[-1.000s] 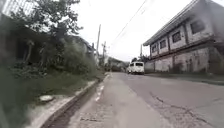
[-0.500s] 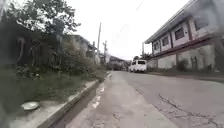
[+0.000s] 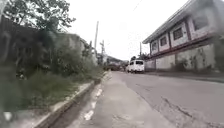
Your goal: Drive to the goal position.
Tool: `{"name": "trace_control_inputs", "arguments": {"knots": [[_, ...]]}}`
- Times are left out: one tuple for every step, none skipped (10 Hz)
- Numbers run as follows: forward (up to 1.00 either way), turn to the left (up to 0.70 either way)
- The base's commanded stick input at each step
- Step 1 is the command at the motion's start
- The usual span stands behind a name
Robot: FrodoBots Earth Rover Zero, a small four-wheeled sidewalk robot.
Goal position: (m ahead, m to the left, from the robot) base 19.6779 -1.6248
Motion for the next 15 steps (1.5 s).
{"name": "trace_control_inputs", "arguments": {"knots": [[0.70, -0.01], [0.70, -0.07], [0.70, -0.34], [0.70, -0.24], [0.70, 0.00], [0.70, 0.00], [0.70, 0.00], [0.70, 0.00], [0.70, -0.04], [0.70, -0.31], [0.70, -0.19], [0.70, -0.08], [0.70, 0.00], [0.70, 0.00], [0.70, 0.00]]}}
